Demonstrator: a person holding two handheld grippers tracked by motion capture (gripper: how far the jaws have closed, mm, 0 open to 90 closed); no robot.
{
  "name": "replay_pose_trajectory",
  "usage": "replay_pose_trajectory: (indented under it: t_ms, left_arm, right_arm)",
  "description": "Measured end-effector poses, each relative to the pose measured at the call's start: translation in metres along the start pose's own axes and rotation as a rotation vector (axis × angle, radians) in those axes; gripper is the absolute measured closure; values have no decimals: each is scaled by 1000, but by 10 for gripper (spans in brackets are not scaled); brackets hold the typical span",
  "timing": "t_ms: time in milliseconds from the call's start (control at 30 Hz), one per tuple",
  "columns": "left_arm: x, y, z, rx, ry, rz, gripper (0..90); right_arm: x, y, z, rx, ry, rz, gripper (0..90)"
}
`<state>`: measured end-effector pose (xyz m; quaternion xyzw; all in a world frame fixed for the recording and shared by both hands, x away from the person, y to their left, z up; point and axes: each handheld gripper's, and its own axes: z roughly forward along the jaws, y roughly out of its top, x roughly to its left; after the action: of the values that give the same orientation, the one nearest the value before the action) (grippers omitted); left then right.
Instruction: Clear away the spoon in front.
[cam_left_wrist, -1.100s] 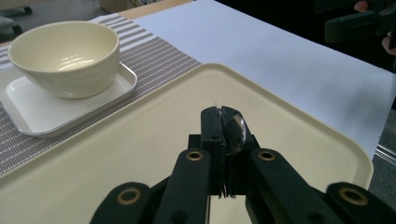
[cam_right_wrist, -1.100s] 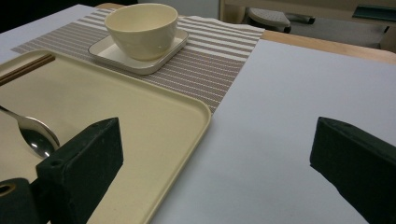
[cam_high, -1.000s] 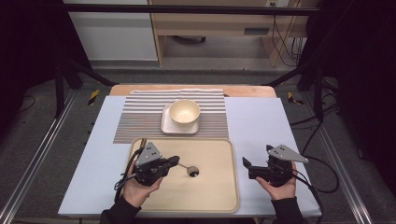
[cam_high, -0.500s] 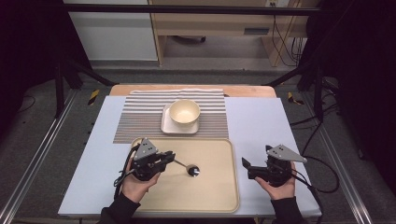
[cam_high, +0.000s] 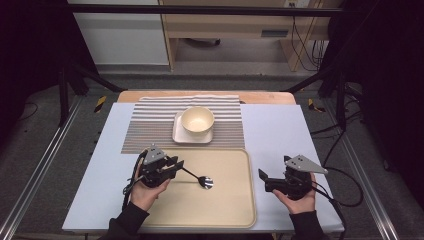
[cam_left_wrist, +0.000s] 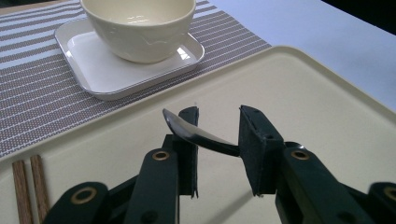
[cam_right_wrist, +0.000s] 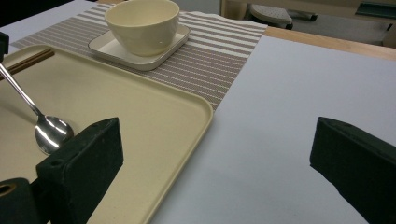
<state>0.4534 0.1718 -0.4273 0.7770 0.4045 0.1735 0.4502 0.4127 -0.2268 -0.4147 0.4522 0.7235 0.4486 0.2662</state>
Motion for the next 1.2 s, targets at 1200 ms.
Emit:
replay_pose_trajectory:
  t_ms: [1200]
  left_arm:
    - [25, -12, 54, 145, 109, -83, 499]
  right_arm:
    - [0, 0, 2, 6, 3, -6, 28]
